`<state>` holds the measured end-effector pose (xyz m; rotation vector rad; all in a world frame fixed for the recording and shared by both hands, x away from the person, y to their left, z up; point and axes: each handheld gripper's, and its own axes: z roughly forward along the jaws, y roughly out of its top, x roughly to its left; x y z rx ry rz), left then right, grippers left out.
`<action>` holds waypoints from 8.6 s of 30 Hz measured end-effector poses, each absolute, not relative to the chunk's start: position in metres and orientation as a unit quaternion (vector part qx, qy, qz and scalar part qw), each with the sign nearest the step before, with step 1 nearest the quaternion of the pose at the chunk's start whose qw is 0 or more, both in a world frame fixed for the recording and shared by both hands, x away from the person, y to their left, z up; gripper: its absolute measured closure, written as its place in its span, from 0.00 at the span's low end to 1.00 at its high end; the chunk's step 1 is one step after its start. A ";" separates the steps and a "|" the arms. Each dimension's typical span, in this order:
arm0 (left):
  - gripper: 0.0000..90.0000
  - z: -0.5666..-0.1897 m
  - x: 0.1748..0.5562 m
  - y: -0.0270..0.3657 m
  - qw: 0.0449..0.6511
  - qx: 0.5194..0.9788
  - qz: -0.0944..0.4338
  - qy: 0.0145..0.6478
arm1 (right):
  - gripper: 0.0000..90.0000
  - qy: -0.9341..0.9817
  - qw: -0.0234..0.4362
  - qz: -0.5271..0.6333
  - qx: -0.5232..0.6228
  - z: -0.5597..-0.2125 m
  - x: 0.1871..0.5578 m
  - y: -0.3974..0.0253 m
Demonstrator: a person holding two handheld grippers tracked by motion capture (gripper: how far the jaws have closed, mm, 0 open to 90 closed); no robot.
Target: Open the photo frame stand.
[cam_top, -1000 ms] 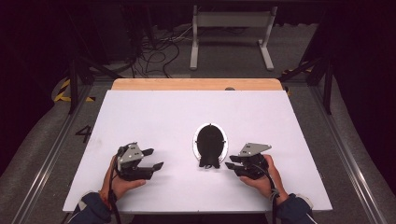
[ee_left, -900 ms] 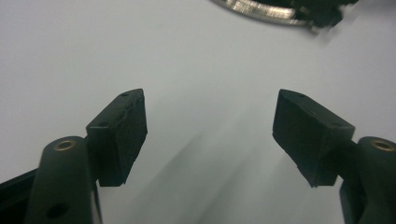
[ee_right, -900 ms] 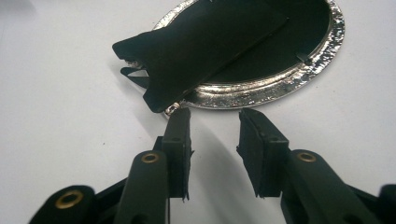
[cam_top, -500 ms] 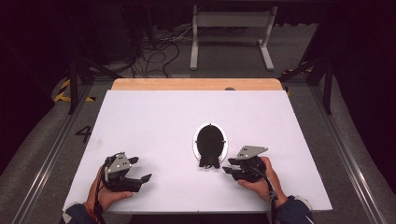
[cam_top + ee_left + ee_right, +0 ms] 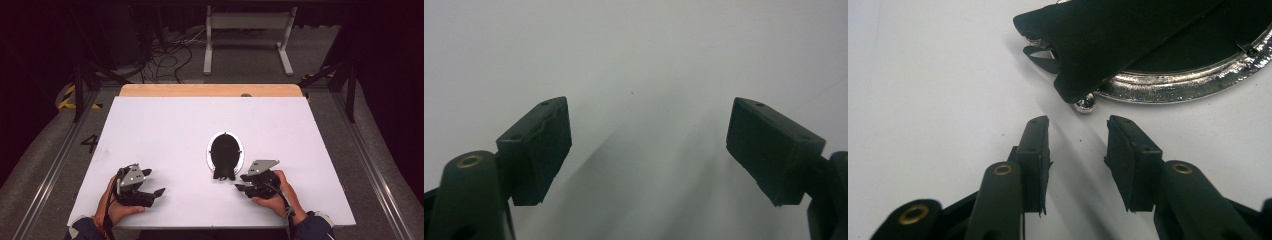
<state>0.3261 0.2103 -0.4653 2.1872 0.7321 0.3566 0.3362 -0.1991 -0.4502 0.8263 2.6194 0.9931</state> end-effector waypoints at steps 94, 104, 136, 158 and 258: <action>0.19 -0.451 0.370 0.163 0.425 0.856 0.154 0.251 | 0.63 0.687 -0.142 0.519 0.489 -0.471 0.406 -0.202; 0.19 -0.452 0.399 0.136 0.435 0.855 0.118 0.256 | 0.66 0.700 -0.125 0.523 0.469 -0.469 0.405 -0.201; 0.39 -0.459 0.442 0.086 0.459 0.859 0.000 0.228 | 0.72 0.766 -0.046 0.531 0.360 -0.454 0.393 -0.198; 0.69 -0.451 0.432 0.088 0.476 0.858 0.002 0.190 | 0.77 0.769 -0.035 0.526 0.362 -0.449 0.388 -0.200; 0.79 -0.451 0.422 0.075 0.452 0.849 0.194 0.190 | 0.86 0.816 0.024 0.478 0.324 -0.441 0.378 -0.184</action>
